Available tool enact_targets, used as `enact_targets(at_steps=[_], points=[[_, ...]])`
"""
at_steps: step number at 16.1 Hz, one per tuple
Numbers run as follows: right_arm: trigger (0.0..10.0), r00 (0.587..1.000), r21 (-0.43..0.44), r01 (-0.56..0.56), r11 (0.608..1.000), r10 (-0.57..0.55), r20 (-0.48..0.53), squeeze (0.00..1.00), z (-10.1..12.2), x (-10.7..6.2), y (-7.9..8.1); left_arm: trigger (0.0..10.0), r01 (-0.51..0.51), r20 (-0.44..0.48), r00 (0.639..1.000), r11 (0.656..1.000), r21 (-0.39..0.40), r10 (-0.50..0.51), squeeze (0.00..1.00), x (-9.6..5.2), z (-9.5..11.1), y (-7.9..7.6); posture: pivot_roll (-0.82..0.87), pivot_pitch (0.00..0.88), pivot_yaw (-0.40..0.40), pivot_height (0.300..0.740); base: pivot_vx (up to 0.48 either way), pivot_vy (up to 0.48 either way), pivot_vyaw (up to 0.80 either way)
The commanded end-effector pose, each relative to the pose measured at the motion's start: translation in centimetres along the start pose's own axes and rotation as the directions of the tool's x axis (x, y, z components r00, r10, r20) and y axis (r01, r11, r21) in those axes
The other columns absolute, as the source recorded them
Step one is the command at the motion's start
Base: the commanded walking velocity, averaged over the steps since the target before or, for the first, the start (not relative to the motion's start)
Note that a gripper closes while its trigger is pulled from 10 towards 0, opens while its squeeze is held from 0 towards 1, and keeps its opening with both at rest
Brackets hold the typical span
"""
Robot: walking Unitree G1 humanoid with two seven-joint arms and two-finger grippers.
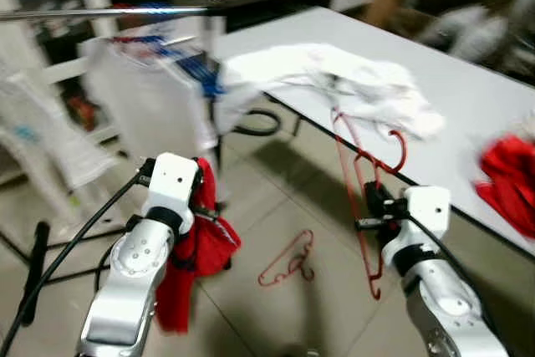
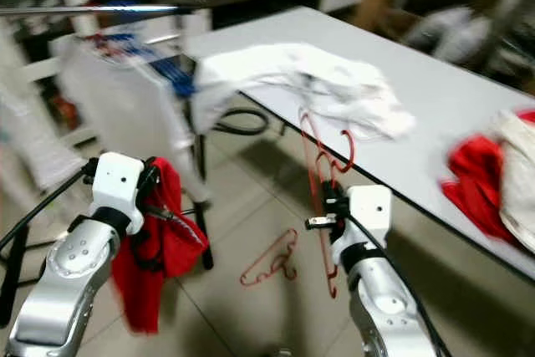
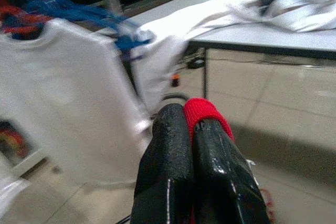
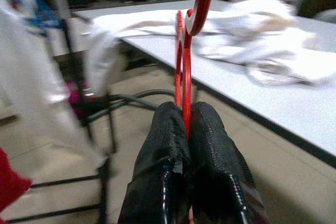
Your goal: Hang hanger
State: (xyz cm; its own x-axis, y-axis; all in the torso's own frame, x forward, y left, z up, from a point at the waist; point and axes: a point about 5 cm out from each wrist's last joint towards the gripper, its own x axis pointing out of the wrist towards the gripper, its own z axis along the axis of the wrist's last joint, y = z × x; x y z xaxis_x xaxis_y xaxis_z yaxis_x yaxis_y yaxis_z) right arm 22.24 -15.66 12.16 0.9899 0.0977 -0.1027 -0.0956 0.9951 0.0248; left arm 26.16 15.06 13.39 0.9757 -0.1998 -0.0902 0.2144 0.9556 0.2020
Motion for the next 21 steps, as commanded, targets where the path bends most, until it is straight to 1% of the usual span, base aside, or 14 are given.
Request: enact_targets(at_steps=[1,3,6,10,14,16,17,19,20,21], points=[[10.0,0.999,-0.013,0.028,1.000,-0.027,0.017,0.00,0.3,-0.1,-0.3,10.0,0.020,0.032,0.999,1.000,0.021,-0.020,0.00,0.0,0.6,-0.3,0.01,0.000,-0.034,0.740,0.000,0.000,-0.80],[10.0,0.998,-0.049,0.064,0.997,-0.064,-0.009,0.00,-0.2,-0.2,-0.8,10.0,0.025,0.038,0.999,0.999,0.031,-0.026,0.00,0.3,0.8,-0.6,0.00,0.000,-0.024,0.740,0.000,0.000,-0.80],[10.0,0.995,-0.060,0.067,0.996,-0.071,-0.064,0.00,-0.9,-0.4,-0.7,10.0,0.028,0.044,0.999,0.999,0.032,-0.030,0.00,0.6,0.9,-0.6,-0.01,0.000,-0.017,0.740,0.000,0.000,-0.80],[10.0,0.990,-0.053,0.094,0.994,-0.098,-0.097,0.00,-1.5,-0.7,-0.8,10.0,0.036,0.051,0.998,0.999,0.024,-0.037,0.00,0.9,1.0,-0.6,-0.02,0.000,0.005,0.740,0.000,0.000,-0.80],[10.0,0.987,-0.057,0.112,0.992,-0.118,-0.109,0.00,-1.7,-1.2,-1.0,10.0,0.057,0.048,0.997,0.998,0.027,-0.058,0.00,1.6,1.0,-0.5,-0.04,0.000,0.035,0.740,0.000,0.332,-0.80],[10.0,0.988,-0.067,0.101,0.993,-0.108,-0.109,0.00,-1.6,-1.2,-1.0,10.0,0.060,0.050,0.997,0.998,0.028,-0.062,0.00,1.6,1.1,-0.5,-0.04,0.000,0.034,0.740,0.000,0.334,-0.80],[10.0,0.991,-0.088,0.080,0.993,-0.088,-0.098,0.00,-1.4,-1.0,-1.0,10.0,0.051,0.056,0.997,0.997,0.051,-0.054,0.00,1.5,1.1,-0.4,-0.04,0.000,0.028,0.740,0.000,0.000,0.00],[10.0,0.994,-0.118,0.051,0.992,-0.061,-0.085,0.00,-1.1,-0.8,-0.9,10.0,0.033,0.044,0.998,0.997,0.067,-0.036,0.00,1.4,0.9,-0.2,-0.03,0.000,0.024,0.740,0.000,-0.446,0.00],[10.0,0.996,-0.129,0.029,0.991,-0.040,-0.084,0.00,-1.0,-0.6,-0.7,10.0,0.013,0.038,0.999,0.998,0.056,-0.015,0.00,1.3,0.8,-0.1,-0.03,0.000,0.016,0.740,0.000,-0.480,0.00],[10.0,0.998,-0.141,0.002,0.990,-0.012,-0.069,0.00,-0.7,-0.4,-0.5,10.0,-0.001,0.033,0.999,1.000,0.021,0.000,0.00,1.2,0.8,0.1,-0.02,0.000,0.004,0.740,0.000,0.000,0.00]])
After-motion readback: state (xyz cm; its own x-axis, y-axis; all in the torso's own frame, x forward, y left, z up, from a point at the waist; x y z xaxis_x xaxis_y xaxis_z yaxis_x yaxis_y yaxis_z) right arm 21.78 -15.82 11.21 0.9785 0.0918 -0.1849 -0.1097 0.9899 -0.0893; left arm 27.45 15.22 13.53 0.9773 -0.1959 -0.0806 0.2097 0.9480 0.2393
